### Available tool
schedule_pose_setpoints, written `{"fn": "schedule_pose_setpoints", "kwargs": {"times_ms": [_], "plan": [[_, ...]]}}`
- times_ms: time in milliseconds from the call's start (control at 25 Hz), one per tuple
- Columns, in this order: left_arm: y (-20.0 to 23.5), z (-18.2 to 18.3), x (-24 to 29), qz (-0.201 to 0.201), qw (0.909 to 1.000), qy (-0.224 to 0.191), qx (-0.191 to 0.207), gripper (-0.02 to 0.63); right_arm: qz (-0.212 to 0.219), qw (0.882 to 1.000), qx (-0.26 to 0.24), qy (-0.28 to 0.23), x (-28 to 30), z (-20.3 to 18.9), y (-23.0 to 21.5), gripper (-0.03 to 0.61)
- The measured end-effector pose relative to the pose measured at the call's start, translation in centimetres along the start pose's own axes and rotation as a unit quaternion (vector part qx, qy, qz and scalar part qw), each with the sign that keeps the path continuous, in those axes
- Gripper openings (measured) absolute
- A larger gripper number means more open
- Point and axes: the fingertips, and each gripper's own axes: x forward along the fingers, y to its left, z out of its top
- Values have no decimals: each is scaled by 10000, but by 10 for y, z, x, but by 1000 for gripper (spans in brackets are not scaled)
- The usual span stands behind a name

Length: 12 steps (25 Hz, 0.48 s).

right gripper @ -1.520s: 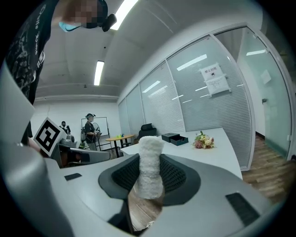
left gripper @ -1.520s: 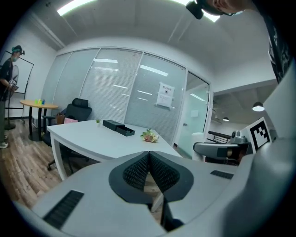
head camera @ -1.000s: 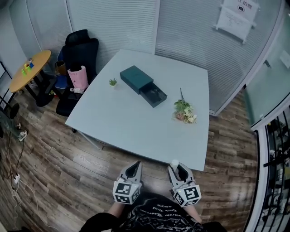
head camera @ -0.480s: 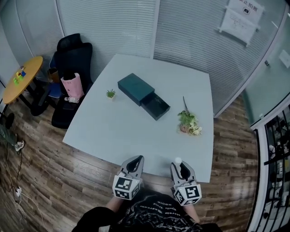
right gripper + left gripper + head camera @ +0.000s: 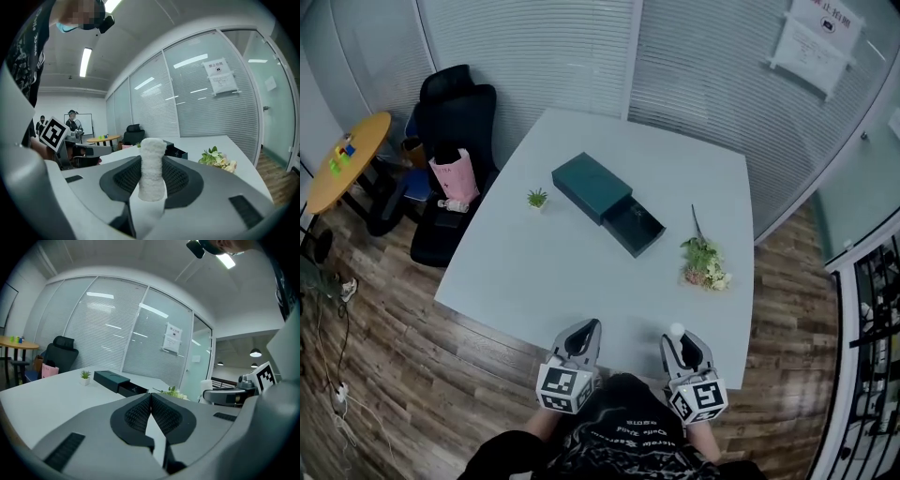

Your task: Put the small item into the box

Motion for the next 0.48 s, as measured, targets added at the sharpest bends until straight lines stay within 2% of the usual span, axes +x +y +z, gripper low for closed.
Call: {"fn": "schedule_pose_setpoints", "kwargs": {"times_ms": [120,280,480], "plan": [[10,2,0,181,9998,15,-58,20,58,10000,55,31,9,4,-1,141],[17,6,11,330,9994,-15,-126,19,420,9989,-112,182,29,9,-6,141],[17,18,22,412,9991,-46,-58,20,369,9992,-137,21,48,38,-27,141]]}}
